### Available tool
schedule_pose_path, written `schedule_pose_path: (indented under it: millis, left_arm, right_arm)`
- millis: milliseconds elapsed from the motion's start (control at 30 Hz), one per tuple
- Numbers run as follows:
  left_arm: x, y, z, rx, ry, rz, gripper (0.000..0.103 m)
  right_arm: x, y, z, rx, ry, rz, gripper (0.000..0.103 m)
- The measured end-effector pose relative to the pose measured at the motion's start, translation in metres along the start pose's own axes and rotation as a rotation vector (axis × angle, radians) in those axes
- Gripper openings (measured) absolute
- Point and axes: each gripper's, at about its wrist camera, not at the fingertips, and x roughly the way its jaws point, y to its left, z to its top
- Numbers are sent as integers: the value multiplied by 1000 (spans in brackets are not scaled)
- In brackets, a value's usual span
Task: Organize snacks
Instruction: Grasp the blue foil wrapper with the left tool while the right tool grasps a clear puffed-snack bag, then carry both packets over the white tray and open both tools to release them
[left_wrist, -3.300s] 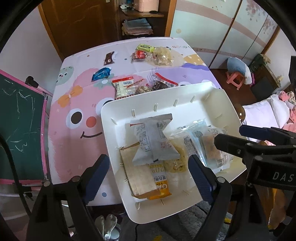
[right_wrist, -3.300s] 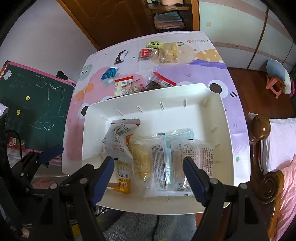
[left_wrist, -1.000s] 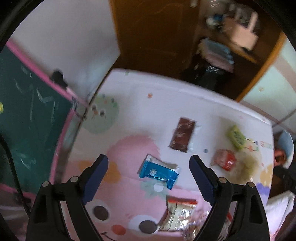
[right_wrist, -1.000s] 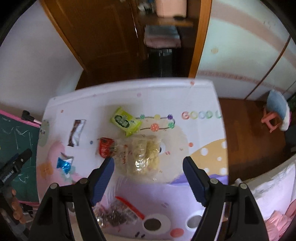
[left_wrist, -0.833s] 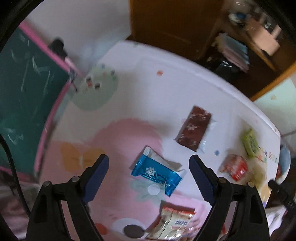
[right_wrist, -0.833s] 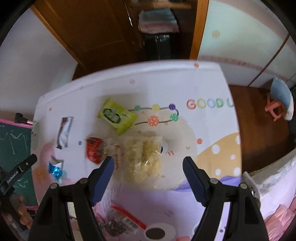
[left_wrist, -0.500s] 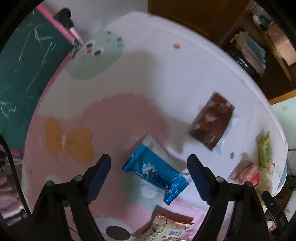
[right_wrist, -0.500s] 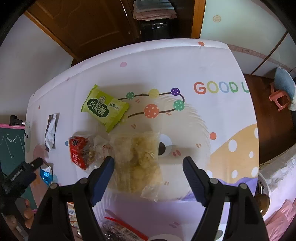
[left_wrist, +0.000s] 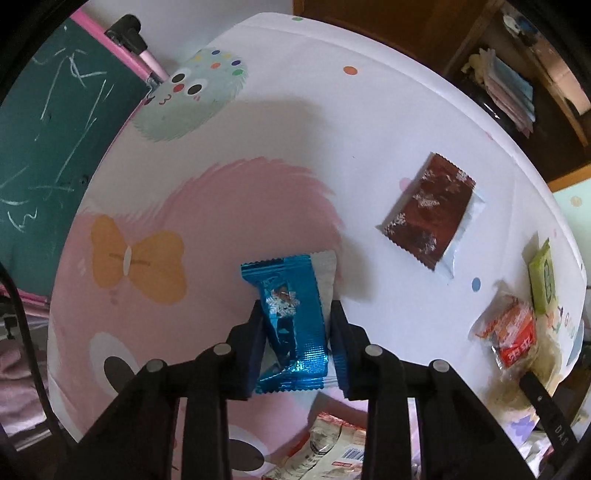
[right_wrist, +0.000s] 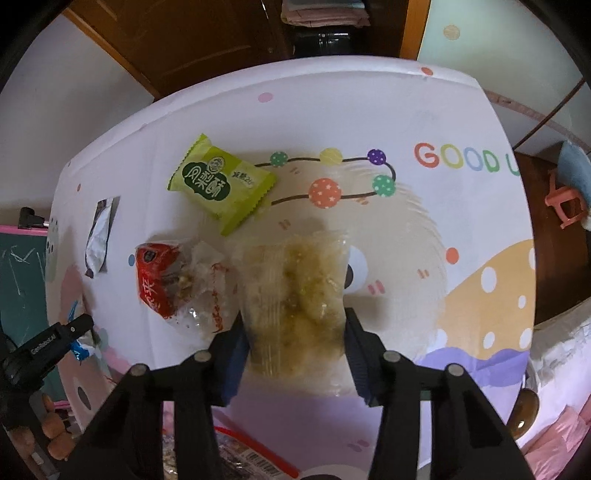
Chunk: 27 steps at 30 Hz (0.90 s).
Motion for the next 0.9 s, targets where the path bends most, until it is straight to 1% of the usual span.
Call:
schedule_pose_path:
  millis: [67,133,233,333,400,567,700,900]
  left_arm:
    - [-2,-4,-5,33,-8,0,29]
    - [-7,-3,-6,60,-27,0,29]
    - [-22,-3,-11,93,-62,-3,28]
    - [-43,-4,-14,117,-91,-29,28]
    - [-61,3,-11,137,-108,-44,28]
    - [-112,17,-25,215,-173,-80,28]
    - [-160,26,-47,292,-235,-120,28]
    - [-225,44,-86,413,-313,-191,28]
  right_arm:
    - [-3,4,-4,-14,-7,-4,44]
    - [-7,6,-7,-14,-8,0,37]
    - [-19,5,-17,-12,-22,14,37]
    - [-36,7,-26,-12,-46,35,36]
    - [-51,8,-32,-12,-62,52,36]
    - [-98,7,-52,-24,-122,94,36]
    - [-140,15,-74,-42,-184,129,36]
    - [-204,29,-125,-86,-271,167,36]
